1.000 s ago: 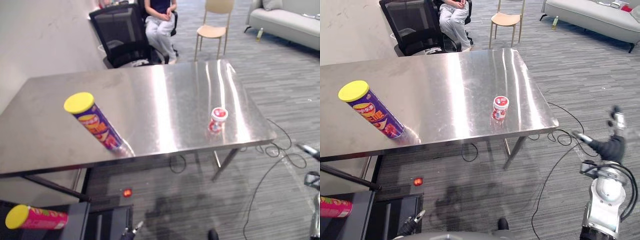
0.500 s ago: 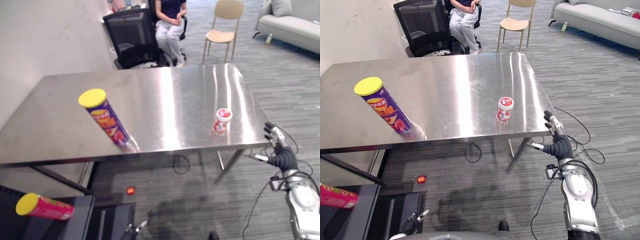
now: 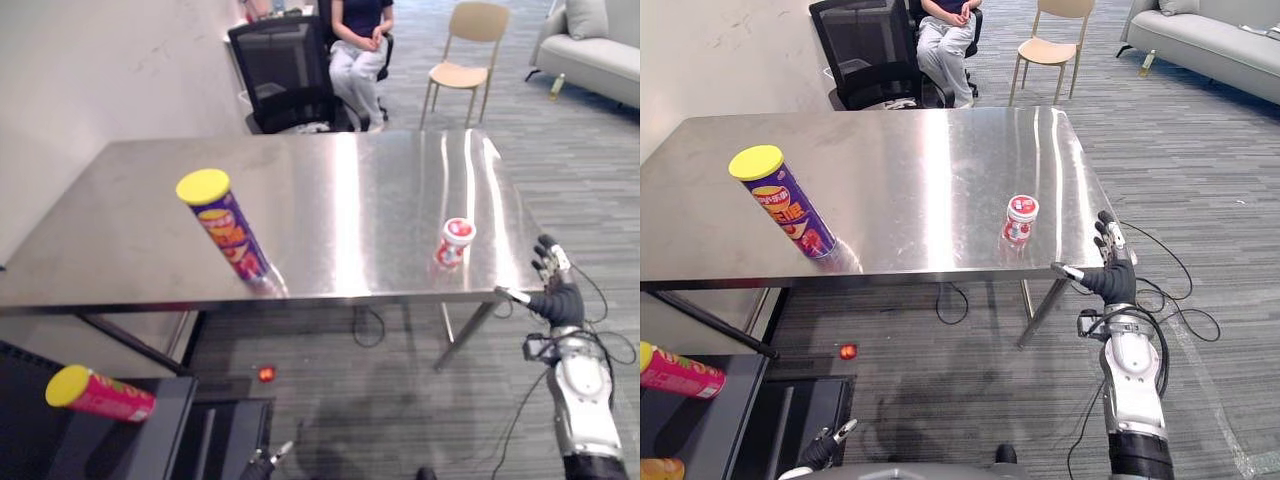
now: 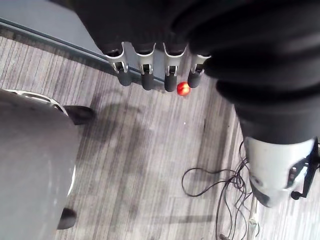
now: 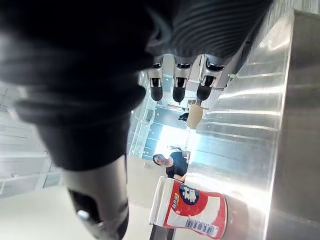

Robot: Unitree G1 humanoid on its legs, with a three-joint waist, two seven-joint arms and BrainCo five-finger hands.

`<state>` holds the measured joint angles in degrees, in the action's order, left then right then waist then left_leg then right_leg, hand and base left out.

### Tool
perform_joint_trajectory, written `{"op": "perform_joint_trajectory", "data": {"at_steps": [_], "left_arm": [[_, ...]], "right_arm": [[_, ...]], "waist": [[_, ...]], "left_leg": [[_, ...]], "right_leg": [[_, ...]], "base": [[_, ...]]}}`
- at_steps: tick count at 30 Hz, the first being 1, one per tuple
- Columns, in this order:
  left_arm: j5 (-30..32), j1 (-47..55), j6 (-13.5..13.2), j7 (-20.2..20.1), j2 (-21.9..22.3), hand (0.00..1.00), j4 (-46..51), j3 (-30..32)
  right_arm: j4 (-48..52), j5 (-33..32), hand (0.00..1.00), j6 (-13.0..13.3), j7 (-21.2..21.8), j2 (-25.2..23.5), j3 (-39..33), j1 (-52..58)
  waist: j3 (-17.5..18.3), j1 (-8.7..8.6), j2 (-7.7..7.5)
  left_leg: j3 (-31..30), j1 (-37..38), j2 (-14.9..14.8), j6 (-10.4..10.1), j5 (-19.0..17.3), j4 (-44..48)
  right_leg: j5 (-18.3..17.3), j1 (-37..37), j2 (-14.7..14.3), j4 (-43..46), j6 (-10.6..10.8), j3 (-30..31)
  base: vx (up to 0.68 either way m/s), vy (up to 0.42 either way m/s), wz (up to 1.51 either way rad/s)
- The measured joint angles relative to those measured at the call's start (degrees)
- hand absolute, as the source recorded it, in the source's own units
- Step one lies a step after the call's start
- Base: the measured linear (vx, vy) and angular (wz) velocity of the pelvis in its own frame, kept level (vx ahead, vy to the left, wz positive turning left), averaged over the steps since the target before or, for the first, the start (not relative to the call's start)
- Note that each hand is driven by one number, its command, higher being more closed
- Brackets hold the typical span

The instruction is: Put the gum and the chips on the shelf.

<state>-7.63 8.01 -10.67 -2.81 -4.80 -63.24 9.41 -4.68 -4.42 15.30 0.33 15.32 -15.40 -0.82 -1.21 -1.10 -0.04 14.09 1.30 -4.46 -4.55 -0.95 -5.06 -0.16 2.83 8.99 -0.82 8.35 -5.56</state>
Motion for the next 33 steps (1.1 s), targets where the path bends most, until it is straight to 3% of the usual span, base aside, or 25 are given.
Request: {"op": "perform_joint_trajectory", "data": {"at_steps": [9, 20, 33], "left_arm": [[0.06, -0.09, 0.06, 0.15, -0.01, 0.0, 0.01, 0.0], [1.67, -1.34, 0.84, 0.23, -0.12, 0.0, 0.03, -0.05], [1.61, -2.96, 1.2, 0.36, -0.19, 0.0, 0.53, -0.26]], "right_arm": [[-5.05, -0.05, 0.0, -0.33, -1.6, -0.13, -0.26, -4.82], [-14.4, -0.23, 0.0, -1.3, -3.26, -0.1, 0.91, -13.5], [-20.27, -0.67, 0.0, -2.7, -3.51, -0.06, 5.2, -21.97]], "waist": [[-0.01, 0.25, -0.11], [-0.53, 1.76, -0.63], [-3.47, 2.98, -0.84]], "left_leg": [[-0.4, -0.01, 0.05, 0.06, 0.24, -0.27], [-1.02, -0.14, 0.38, 0.29, 0.49, -0.33], [-2.29, -0.36, 0.97, 0.46, 0.65, -0.39]], "right_leg": [[0.06, -0.14, 0.01, -0.03, 0.05, -0.36], [0.07, -0.32, 0.34, -0.06, 0.05, -0.94], [0.21, -1.27, 0.82, -0.94, 0.25, -2.2]], "base": [[0.0, -0.004, 0.01], [0.0, -0.006, 0.02], [0.0, -0.007, 0.04]]}}
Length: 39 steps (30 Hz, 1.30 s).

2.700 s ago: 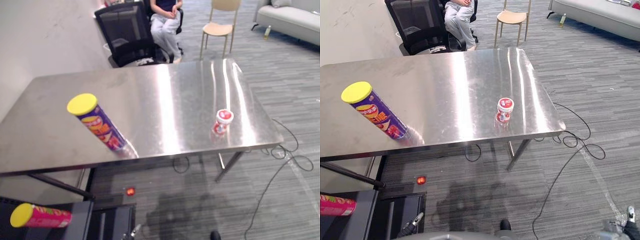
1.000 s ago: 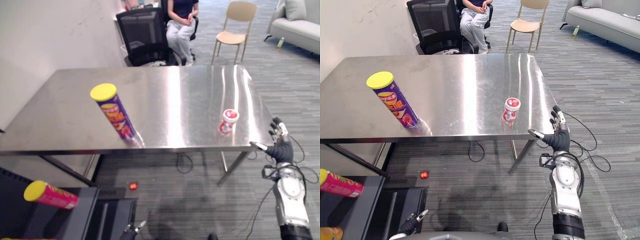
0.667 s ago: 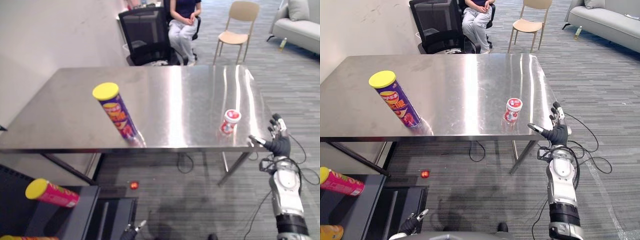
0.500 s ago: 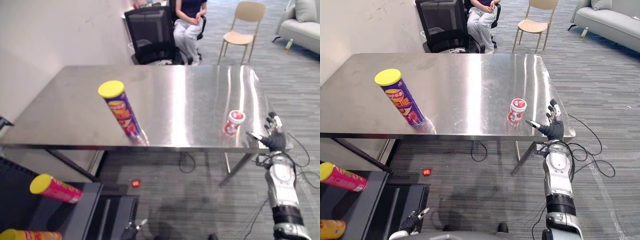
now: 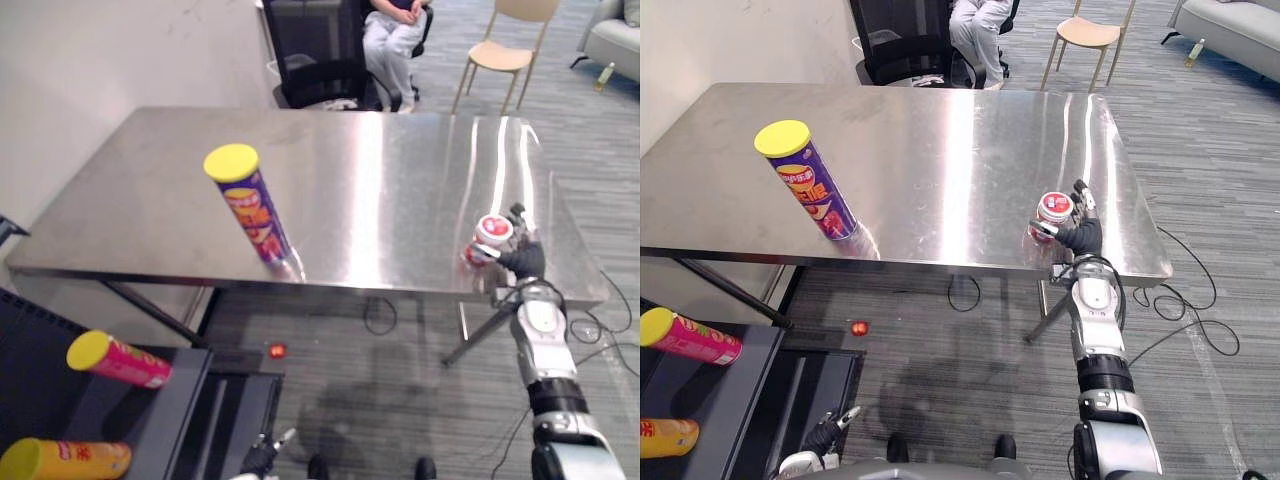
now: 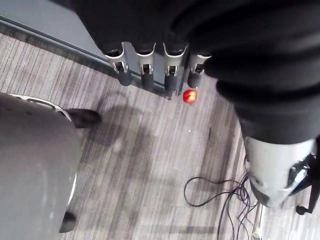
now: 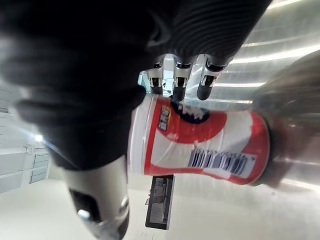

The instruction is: Put the gum and the chips on the shelf.

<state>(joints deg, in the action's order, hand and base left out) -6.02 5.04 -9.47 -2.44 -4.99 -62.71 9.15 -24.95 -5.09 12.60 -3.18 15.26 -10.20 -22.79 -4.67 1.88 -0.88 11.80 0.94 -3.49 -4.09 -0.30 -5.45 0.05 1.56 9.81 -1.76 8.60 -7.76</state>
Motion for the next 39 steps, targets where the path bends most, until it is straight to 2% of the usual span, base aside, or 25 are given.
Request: {"op": "perform_joint_trajectory", "data": {"at_steps": [3, 4, 24, 26, 30, 33, 39], "left_arm": [[0.0, -0.27, 0.01, 0.01, -0.01, 0.0, 0.01, -0.02], [-0.01, -0.35, 0.01, 0.01, -0.01, 0.0, 0.02, -0.02], [-0.03, -0.85, 0.08, 0.25, -0.09, 0.0, 0.78, -0.23], [-0.01, -0.82, 0.1, 0.37, -0.07, 0.0, 0.98, -0.22], [0.09, -0.79, 0.11, 0.48, 0.11, 0.0, 1.29, 0.31], [0.1, -0.76, 0.14, 1.02, 0.31, 0.0, 1.2, 0.37], [0.12, -0.76, 0.14, 1.23, 0.36, 0.0, 1.15, 0.87]], "right_arm": [[-0.97, 0.0, 0.0, -0.05, 0.01, -0.01, 0.16, -1.13], [-1.33, 0.0, 1.0, -0.06, 0.01, -0.01, 0.66, -1.59], [-2.05, 0.77, 1.0, -0.78, 0.67, -1.04, 4.28, -4.35], [0.49, 0.76, 1.0, -1.01, 0.75, -1.86, 4.28, -3.46], [14.57, 0.64, 1.0, -1.03, 2.33, -2.84, 4.95, 3.65], [24.87, -1.81, 1.0, -0.41, 4.94, -2.83, 5.92, 10.32], [32.37, -6.52, 1.0, 0.33, 7.83, -2.85, 5.65, 17.36]], "waist": [[-0.52, 0.12, -0.03], [-0.77, 0.1, -0.02], [-2.21, 0.46, -0.3], [-2.23, 0.44, -0.33], [-2.47, 0.24, -0.73], [-2.58, -0.23, -0.94], [-2.6, -0.5, -0.99]], "left_leg": [[-0.19, 0.01, 0.0, 0.0, 0.0, 0.0], [-0.18, 0.01, 0.02, 0.01, 0.0, 0.0], [-0.46, 0.25, 0.04, 0.14, 0.11, -0.2], [-0.54, 0.25, 0.02, 0.14, 0.11, -0.01], [-1.78, 0.77, -0.01, 0.14, 0.11, 0.01], [-3.07, 1.15, -0.2, 0.21, 0.16, 0.02], [-3.54, 1.29, -0.14, 0.7, 0.48, 0.02]], "right_leg": [[0.16, -0.16, 0.01, -0.05, -0.15, -0.27], [0.2, -0.18, 0.03, -0.05, -0.17, -0.28], [0.31, -0.79, 0.06, -0.37, -0.21, -0.74], [0.31, -0.85, 0.05, -0.38, -0.21, -0.83], [0.34, -2.34, 0.08, -0.73, -0.16, -2.16], [0.34, -2.83, 0.17, 0.38, -0.16, -2.93], [0.28, -1.49, 0.74, 3.85, -0.16, -2.66]], "base": [[0.0, -0.009, 0.03], [0.0, 0.0, 0.0], [-0.01, -0.008, 0.0], [0.0, 0.0, 0.03], [0.01, -0.016, 0.16], [0.0, -0.013, 0.15], [-0.03, 0.009, 0.04]]}}
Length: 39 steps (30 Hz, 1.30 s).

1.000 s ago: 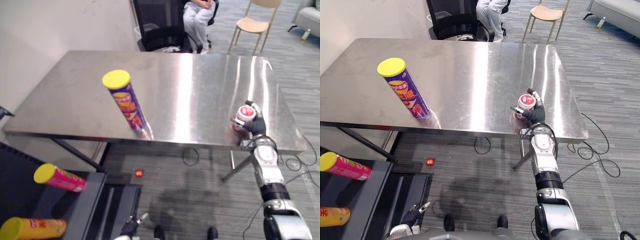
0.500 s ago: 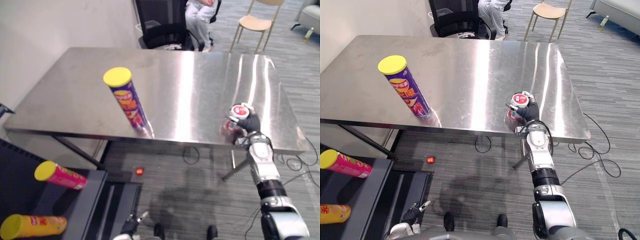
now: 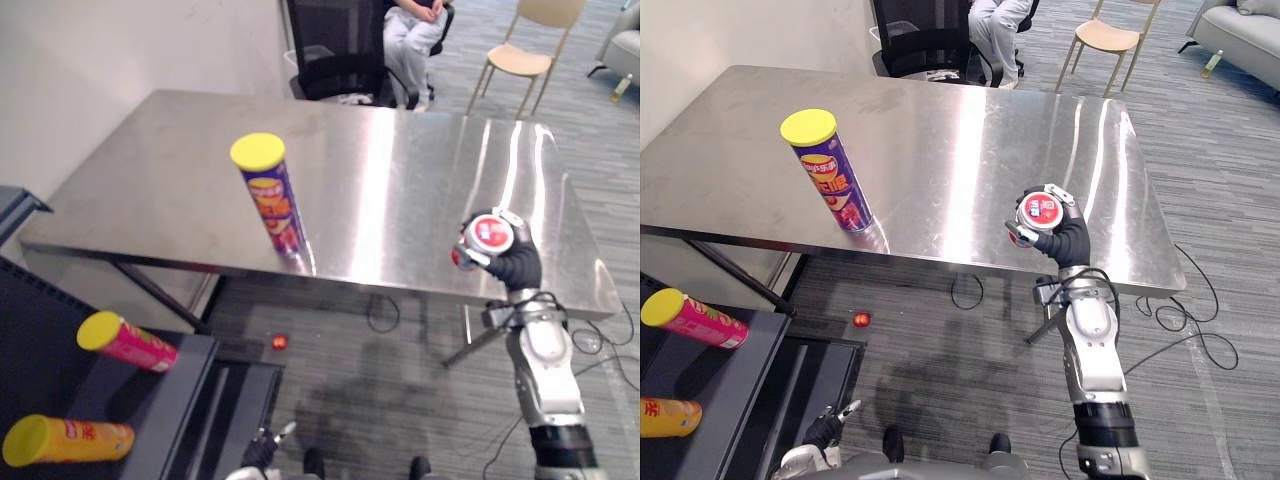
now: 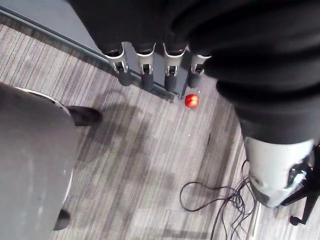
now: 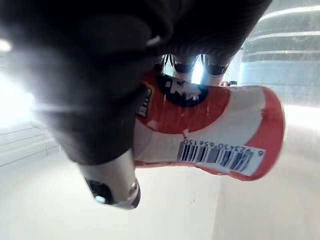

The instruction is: Put the gum and the chips on the shelf.

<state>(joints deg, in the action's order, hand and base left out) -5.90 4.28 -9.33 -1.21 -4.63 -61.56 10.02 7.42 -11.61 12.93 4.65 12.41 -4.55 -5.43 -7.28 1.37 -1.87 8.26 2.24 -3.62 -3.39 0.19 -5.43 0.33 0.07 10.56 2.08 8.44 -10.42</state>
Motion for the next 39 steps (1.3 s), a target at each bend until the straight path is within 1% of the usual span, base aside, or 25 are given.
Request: {"op": "perform_joint_trajectory", "data": {"at_steps": [4, 8, 12, 14, 16, 18, 19, 21, 22, 23, 24, 25, 26, 27, 28, 29, 30, 32, 33, 34, 35, 36, 37, 38, 39], "left_arm": [[0.0, 0.02, 0.0, -0.19, 0.54, 0.0, 0.02, 1.72], [0.0, 0.38, 0.0, -0.31, 0.08, 0.0, 0.01, 1.72], [0.0, 0.99, 0.08, -0.35, 0.08, 0.0, -0.2, 1.7], [-0.01, 1.06, 0.08, -0.42, 0.08, 0.0, -0.53, 1.68], [-0.23, 1.03, 0.12, -0.49, -0.02, 0.0, -1.08, 1.71], [-0.92, 0.99, 0.02, -1.23, -0.04, 0.0, -0.95, 2.07], [-2.01, 1.0, 0.08, -1.44, -0.07, 0.0, -1.07, 2.29], [-3.07, 0.93, 0.25, -1.65, 0.0, 0.0, -1.06, 2.17], [-3.06, 0.77, 0.43, -1.74, -0.01, 0.0, -1.03, 2.02], [-3.06, 0.67, 0.55, -1.78, 0.03, 0.0, -0.97, 1.76], [-2.9, 0.6, 0.67, -1.7, 0.1, 0.0, -0.95, 1.55], [-2.78, 0.57, 0.8, -1.65, 0.19, 0.0, -0.46, 1.54], [-2.96, 0.28, 1.19, -1.44, -0.6, 0.0, -1.37, 2.32], [-2.97, -0.18, 1.22, -1.41, -1.02, 0.0, -1.66, 3.33], [-2.94, 0.19, 1.42, -1.35, -1.05, 0.0, -2.12, 4.22], [-2.92, 0.7, 1.69, -1.34, -0.94, 0.0, -2.19, 4.49], [-2.94, 2.3, 2.16, -1.31, -0.05, 0.0, -2.11, 5.63], [-2.91, 4.16, 2.41, -1.37, 0.5, 0.0, -2.18, 6.68], [-2.84, 5.14, 2.47, -1.49, 1.06, 0.0, -2.18, 7.27], [-2.79, 5.4, 2.47, -1.54, 1.3, 0.0, -2.14, 7.82], [-2.76, 5.61, 2.5, -1.66, 1.61, 0.0, -2.13, 8.91], [-2.73, 5.8, 2.51, -1.74, 1.65, 0.0, -2.11, 9.51], [-2.71, 6.18, 2.51, -1.76, 1.56, 0.0, -2.03, 10.01], [-2.64, 7.12, 2.6, -1.75, 1.06, 0.0, -2.03, 10.86], [-2.48, 7.71, 2.96, -1.77, 0.58, 0.0, -2.06, 11.85]], "right_arm": [[4.4, -2.41, 1.0, 0.09, 1.95, -0.57, -0.6, 4.41], [5.66, -2.64, 1.0, 0.1, 2.41, -2.41, -1.85, 8.61], [5.67, -3.37, 1.0, 0.1, 3.59, -2.4, -1.9, 12.32], [5.62, -3.61, 1.0, 0.09, 3.99, -2.4, -1.85, 12.74], [5.36, -3.64, 1.0, 0.1, 4.14, -2.42, -1.67, 12.65], [4.18, -3.74, 1.0, 0.08, 4.15, -2.42, -0.48, 11.88], [2.54, -4.08, 1.0, 0.07, 4.09, -2.42, 1.26, 9.87], [0.86, -4.11, 1.0, 0.17, 3.52, -2.45, 3.52, 6.68], [0.14, -4.11, 1.0, 0.17, 2.81, -2.44, 4.33, 5.39], [0.07, -4.1, 1.0, 0.17, 2.42, -2.33, 4.52, 4.91], [0.06, -4.07, 1.0, 0.17, 1.74, -2.05, 4.72, 4.26], [-0.09, -4.06, 1.0, 0.08, 1.34, -2.07, 4.84, 3.39], [-0.1, -3.8, 1.0, 0.11, 0.97, -2.05, 4.73, 2.48], [-0.44, -3.26, 1.0, 0.17, 0.48, -2.09, 4.07, 1.61], [-1.57, -2.0, 1.0, 0.15, -0.32, -2.19, 3.11, 0.99], [-1.99, -1.76, 1.0, 0.11, -0.64, -2.19, 2.63, 0.96], [-2.53, -1.67, 1.0, 0.11, -1.03, -2.09, 2.33, 1.2], [-2.78, -1.04, 1.0, 0.11, -1.56, -2.13, 2.07, 1.36], [-2.79, -0.48, 1.0, 0.11, -1.63, -2.13, 1.81, 1.42], [-2.78, -0.08, 1.0, 0.11, -1.62, -2.18, 1.34, 1.47], [-2.8, 0.42, 1.0, -0.03, -1.63, -2.16, 0.02, 1.59], [-2.8, 0.49, 1.0, -0.24, -1.56, -2.91, -0.85, 2.09], [-2.8, 0.56, 1.0, -0.26, -1.5, -3.36, -0.91, 2.43], [-2.73, 1.03, 1.0, -0.27, -1.07, -4.66, -0.89, 3.16], [-2.66, 1.8, 1.0, -0.27, -0.47, -5.49, -1.07, 3.67]], "waist": [[0.04, 0.09, -0.07], [0.88, 0.06, -0.79], [2.69, -0.12, -0.46], [2.94, -0.1, -0.28], [2.88, 0.0, -0.39], [2.67, 0.45, -0.59], [2.58, 0.52, -0.43], [2.33, 0.49, 0.25], [2.38, 0.53, 0.73], [2.24, 0.55, 1.13], [2.11, 0.74, 2.15], [1.95, 1.66, 2.43], [1.77, 2.64, 1.09], [1.21, 2.69, 0.8], [0.96, 2.67, 0.34], [0.86, 2.64, 0.18], [1.35, 2.32, 1.36], [1.81, 2.27, 2.13], [2.08, 2.33, 2.49], [2.17, 2.32, 2.64], [2.78, 2.62, 3.54], [2.91, 2.52, 2.62], [3.1, 2.57, 2.12], [3.75, 2.65, 1.05], [4.05, 2.52, 0.64]], "left_leg": [[-0.38, -0.09, 0.64, 0.37, 0.33, -0.02], [-0.12, -0.43, 1.11, 0.12, 0.8, -0.03], [0.16, -0.33, 0.42, -0.13, 0.94, -0.02], [0.58, 0.17, 0.16, -0.18, 0.91, -0.01], [0.65, 0.19, -0.02, -0.35, 0.79, 0.93], [-0.23, -1.87, -0.29, -0.52, -1.58, 6.73], [-1.6, -3.64, -0.87, -0.77, -2.45, 9.79], [-5.67, -6.36, -1.24, -1.28, -2.19, 10.88], [-9.53, -8.77, -1.35, -1.91, -0.72, 10.25], [-11.42, -9.83, -1.57, -2.18, 0.34, 9.42], [-14.32, -11.13, -1.71, -3.07, 1.33, 7.81], [-14.42, -11.19, -2.41, -2.94, 0.97, 3.48], [-7.95, -11.8, -3.24, 0.68, -0.94, 2.32], [-1.46, -14.06, -3.58, 3.18, 0.17, 6.95], [5.59, -15.5, -3.45, 5.43, 1.69, 14.39], [8.29, -15.22, -3.73, 5.64, 1.66, 17.74], [13.66, -13.23, -6.13, 5.59, -0.46, 24.4], [17.26, -10.68, -9.41, 4.2, -3.51, 28.32], [19.15, -8.81, -12.12, 3.69, -3.84, 29.32], [19.56, -8.36, -12.99, 3.38, -3.97, 29.0], [19.56, -8.94, -11.99, 2.34, -4.48, 27.44], [19.99, -9.84, -10.93, 2.32, -4.46, 26.56], [19.71, -10.17, -10.2, 2.33, -4.47, 25.72], [19.03, -10.73, -8.74, 2.33, -4.47, 23.99], [18.25, -11.16, -7.62, 2.33, -4.47, 22.2]], "right_leg": [[-0.15, -0.22, 0.64, -0.29, 0.07, 0.04], [-0.97, -0.43, 0.71, -1.59, 0.63, 0.12], [-1.01, -0.44, -0.05, -1.72, 0.54, 0.3], [-1.33, -0.18, -0.21, -0.79, 0.23, 1.01], [-3.33, 1.39, 0.12, 3.53, -0.04, 1.58], [-4.89, 1.76, 0.54, 6.81, -0.38, 1.35], [-5.43, 1.4, 0.4, 7.43, -0.77, 0.62], [-5.65, 1.38, -0.22, 7.38, -1.15, -2.74], [-6.24, 1.74, -0.49, 7.49, -2.05, -6.41], [-6.53, 1.96, -0.61, 7.82, -2.44, -8.53], [-7.06, 2.74, -0.86, 8.74, -3.19, -11.79], [-7.31, 2.84, -1.23, 8.79, -4.06, -15.4], [-6.8, 2.6, 0.2, 7.3, -4.76, -19.13], [-7.02, 2.84, 2.24, 8.12, -5.14, -22.39], [-6.93, 2.46, 4.54, 8.92, -4.98, -26.32], [-6.92, 1.96, 5.41, 9.15, -4.96, -27.93], [-6.75, 0.31, 6.74, 9.11, -4.69, -32.11], [-6.36, -0.62, 7.76, 9.33, -4.07, -35.49], [-5.96, -0.73, 8.66, 9.97, -3.42, -37.97], [-5.73, -0.69, 9.07, 10.29, -3.05, -39.08], [-4.51, -0.7, 9.15, 10.13, -1.84, -41.17], [-3.4, -1.23, 9.49, 8.58, -1.74, -42.53], [-2.79, -1.58, 9.42, 7.43, -1.89, -43.24], [-1.87, -2.19, 9.35, 5.45, -1.65, -44.37], [-0.9, -2.82, 9.26, 4.45, -1.85, -45.84]], "base": [[-0.06, 0.005, 0.03], [-0.04, -0.021, -0.03], [-0.02, -0.04, -0.05], [-0.01, -0.021, -0.13], [-0.03, -0.019, -0.01], [-0.06, -0.03, 0.18], [-0.11, -0.072, 0.43], [-0.16, -0.103, 0.85], [-0.13, -0.077, 1.19], [-0.18, -0.111, 1.55], [-0.12, -0.111, 1.53], [-0.17, -0.172, 1.76], [-0.17, -0.111, 1.73], [-0.15, -0.076, 1.84], [-0.12, -0.027, 1.56], [-0.1, -0.057, 1.73], [-0.08, -0.021, 1.29], [-0.08, 0.096, 1.19], [-0.06, 0.195, 1.03], [-0.04, 0.25, 1.16], [-0.03, 0.26, 1.09], [-0.03, 0.258, 1.07], [-0.04, 0.247, 0.98], [-0.05, 0.236, 0.99], [-0.05, 0.264, 1.05]]}}
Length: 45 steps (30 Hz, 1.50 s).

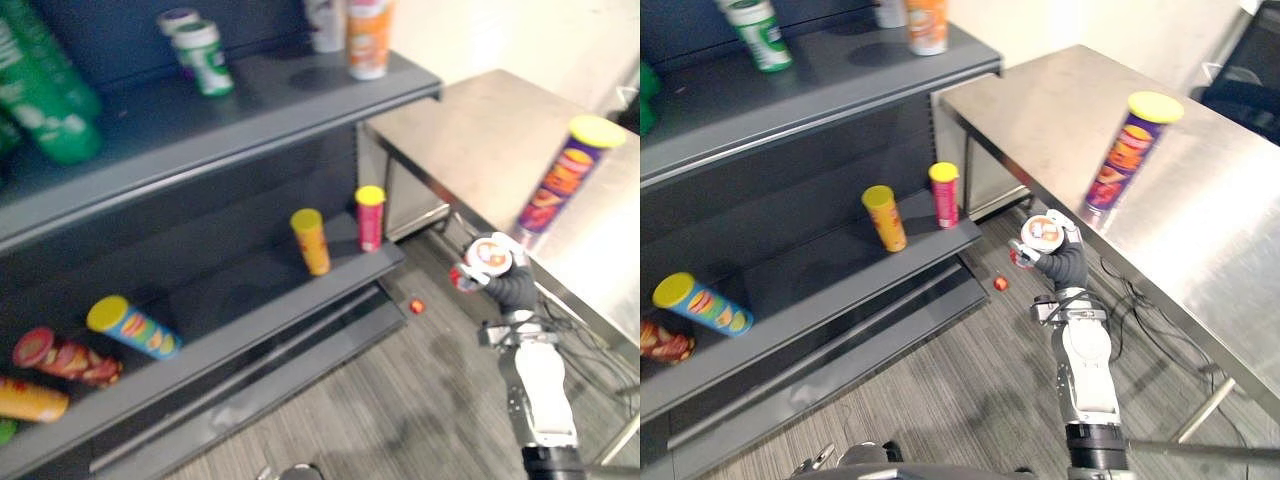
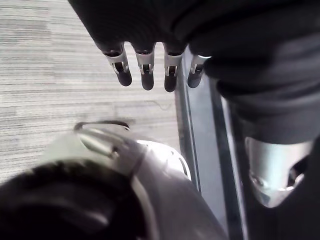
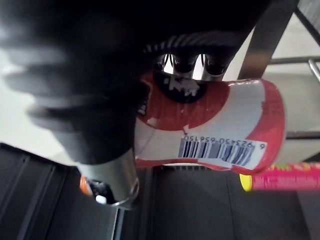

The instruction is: Put the gum and the chips on the shelf.

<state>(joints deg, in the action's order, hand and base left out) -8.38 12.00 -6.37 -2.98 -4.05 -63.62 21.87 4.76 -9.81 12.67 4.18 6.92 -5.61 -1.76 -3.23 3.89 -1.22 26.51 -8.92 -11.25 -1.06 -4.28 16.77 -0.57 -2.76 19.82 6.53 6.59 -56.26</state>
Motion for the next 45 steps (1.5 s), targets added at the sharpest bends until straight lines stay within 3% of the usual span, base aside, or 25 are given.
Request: {"op": "perform_joint_trajectory", "data": {"at_steps": [4, 7, 8, 12, 16, 23, 27, 29, 31, 33, 34, 35, 36, 37, 40, 42, 44, 45], "left_arm": [[0.59, 0.09, 0.34, -0.13, 0.77, 0.0, -0.08, 1.0], [1.09, 0.94, 0.41, -0.14, 0.95, 0.0, -0.32, 1.03], [1.84, 1.32, 0.45, 0.02, 0.62, 0.0, -0.33, 0.98], [1.53, 1.15, 0.49, 0.28, -0.46, 0.0, 0.74, 0.85], [-0.42, 1.29, 0.56, 0.06, -0.25, 0.0, 0.93, 1.83], [-0.43, 1.79, 0.66, -1.08, 1.61, 0.0, 1.01, 4.04], [-0.7, 1.91, 0.62, -1.37, 1.11, 0.0, 2.06, 3.68], [-2.79, 1.74, 0.39, -1.39, 0.67, 0.0, 3.4, 2.84], [-2.8, 1.75, 0.29, -1.55, 0.64, 0.0, 4.18, 2.24], [-2.79, 2.03, 0.2, -1.61, 0.62, 0.0, 4.43, 0.66], [-2.78, 1.93, 0.05, -1.47, 0.0, 0.0, 4.4, -1.71], [-2.67, 1.6, -0.18, -1.36, -0.3, 0.0, 4.14, -2.84], [-2.66, 0.64, -0.43, -0.95, -1.4, 0.0, 2.94, -3.88], [-2.64, 0.32, -0.63, -0.61, -2.42, 0.0, 1.95, -3.77], [-2.54, -0.07, -0.65, 0.09, -2.93, 0.0, 0.33, -3.36], [-2.53, 0.0, -0.64, 0.28, -3.17, 0.0, 0.22, -2.23], [-2.53, 0.03, -0.6, 0.34, -3.66, 0.0, 0.22, -1.35], [-2.54, -0.11, -0.63, 0.35, -3.63, 0.0, 0.29, -1.09]], "right_arm": [[-0.02, 0.97, 1.0, -0.1, -0.02, -0.51, -1.76, 1.06], [-0.04, 1.11, 1.0, -0.55, -0.6, -0.7, -2.59, 1.62], [-0.04, 1.33, 1.0, -0.6, -1.22, -0.73, -2.58, 1.62], [-1.26, 3.66, 1.0, -0.68, -2.15, -0.84, -2.38, 1.21], [-2.46, 4.85, 1.0, -1.18, -1.87, -1.28, -2.12, 0.55], [-2.93, 4.84, 1.0, -1.56, -0.22, -1.05, -0.33, 0.49], [-3.48, 4.82, 1.0, -1.58, 0.04, -1.01, 1.75, -0.02], [-3.54, 4.83, 1.0, -1.58, 0.03, -1.0, 2.86, -1.11], [-3.68, 4.82, 1.0, -1.61, 0.03, -0.97, 3.5, -1.57], [-3.54, 4.82, 1.0, -1.9, 0.07, -0.75, 3.83, -0.95], [-3.05, 4.82, 1.0, -1.9, 0.1, -0.09, 3.73, 0.61], [-2.93, 4.83, 1.0, -1.91, 0.27, -0.21, 3.79, 1.3], [-1.98, 4.84, 1.0, -1.98, 1.1, -0.28, 3.88, 3.13], [-0.89, 4.84, 1.0, -2.1, 1.4, -0.47, 3.9, 4.71], [2.86, 4.87, 1.0, -2.01, 1.49, -0.83, 4.14, 7.51], [3.15, 4.88, 1.0, -1.93, 1.93, -1.15, 5.35, 7.43], [3.14, 4.88, 1.0, -1.93, 2.51, -1.37, 6.58, 7.63], [3.06, 4.87, 1.0, -1.94, 2.57, -1.32, 6.53, 7.69]], "waist": [[0.58, -0.74, 0.84], [0.36, -0.4, 0.55], [-0.09, -0.04, 0.03], [-1.84, 1.45, -1.87], [-2.66, 2.04, -2.18], [-3.68, 2.75, -0.99], [-4.36, 3.07, -2.1], [-4.68, 4.27, -2.97], [-4.71, 4.29, -2.88], [-4.66, 3.99, -2.17], [-4.51, 2.76, -1.2], [-4.9, 2.41, -0.15], [-5.05, 0.7, -0.06], [-5.0, 0.06, -0.47], [-4.87, -0.97, -1.52], [-4.4, -0.61, -2.28], [-4.08, -0.16, -3.32], [-3.78, 0.04, -3.65]], "left_leg": [[0.02, 0.16, 2.23, -0.66, 0.57, -9.06], [-0.47, 2.15, 4.12, 0.13, 3.62, -14.72], [-0.57, 3.08, 4.8, 0.19, 3.65, -14.83], [-1.06, 3.83, 6.35, 0.53, 3.89, -15.8], [-1.95, 4.94, 8.12, 0.39, 5.66, -20.04], [-1.08, 6.09, 6.79, -0.46, 6.91, -22.49], [-0.91, 4.68, 5.76, 0.02, 6.06, -18.64], [-1.34, 2.93, 5.45, 0.95, 4.65, -14.2], [-2.45, 2.71, 5.84, 1.09, 4.55, -13.87], [-5.88, 3.31, 6.74, 2.02, 4.32, -15.24], [-9.44, 3.49, 6.32, 2.52, 4.03, -15.5], [-12.11, 3.18, 5.67, 2.87, 3.85, -15.61], [-16.41, 3.12, 5.73, 3.61, 4.31, -16.21], [-18.31, 4.02, 6.56, 3.75, 4.6, -16.92], [-23.1, 6.05, 10.11, 3.54, 4.56, -17.77], [-23.85, 6.05, 10.84, 3.46, 3.9, -17.6], [-23.85, 6.03, 11.13, 2.13, 3.94, -17.82], [-23.86, 6.13, 10.62, 1.38, 3.9, -18.0]], "right_leg": [[1.43, -0.57, -0.02, 0.85, 0.15, -4.24], [3.0, -0.35, 2.56, 4.81, -0.84, -5.05], [3.41, -0.37, 4.56, 8.23, -1.39, -4.46], [4.66, 0.76, 7.08, 11.17, -2.52, -1.82], [4.72, 1.08, 6.01, 8.01, -2.63, 3.54], [3.88, 0.13, 3.45, 6.36, -3.79, 4.68], [3.9, -0.59, 3.02, 6.45, -3.79, 4.69], [4.29, -0.72, 3.35, 6.44, -3.43, 4.71], [5.73, -1.4, 3.46, 6.54, -3.54, 5.24], [8.9, 0.16, 4.27, 12.21, -7.41, 15.47], [9.45, 5.16, 2.5, 19.32, -10.34, 28.91], [6.2, 6.82, -0.26, 20.83, -8.9, 35.59], [-2.37, 8.39, -6.52, 21.26, -5.82, 46.43], [-4.47, 9.01, -8.98, 21.1, -4.95, 51.02], [-5.57, 9.7, -9.87, 16.75, -2.84, 52.49], [-2.92, 10.54, -10.0, 10.54, -0.46, 51.99], [0.94, 10.14, -9.91, 6.28, -0.28, 51.83], [0.8, 9.02, -10.44, 4.12, -0.27, 51.65]], "base": [[-0.04, 0.171, 0.85], [-0.04, 0.13, 0.32], [-0.01, 0.106, 0.09], [-0.02, 0.08, 0.04], [-0.03, 0.0, 0.09], [0.0, -0.101, -0.01], [0.06, -0.088, 0.05], [0.12, -0.052, 0.15], [0.1, 0.004, 0.41], [0.07, 0.079, 0.78], [0.05, 0.083, 1.0], [0.07, 0.018, 1.58], [0.06, -0.027, 1.52], [0.09, -0.048, 1.77], [0.1, -0.021, 1.13], [0.12, -0.061, 0.54], [0.12, -0.14, 0.12], [0.15, -0.219, -0.04]]}}
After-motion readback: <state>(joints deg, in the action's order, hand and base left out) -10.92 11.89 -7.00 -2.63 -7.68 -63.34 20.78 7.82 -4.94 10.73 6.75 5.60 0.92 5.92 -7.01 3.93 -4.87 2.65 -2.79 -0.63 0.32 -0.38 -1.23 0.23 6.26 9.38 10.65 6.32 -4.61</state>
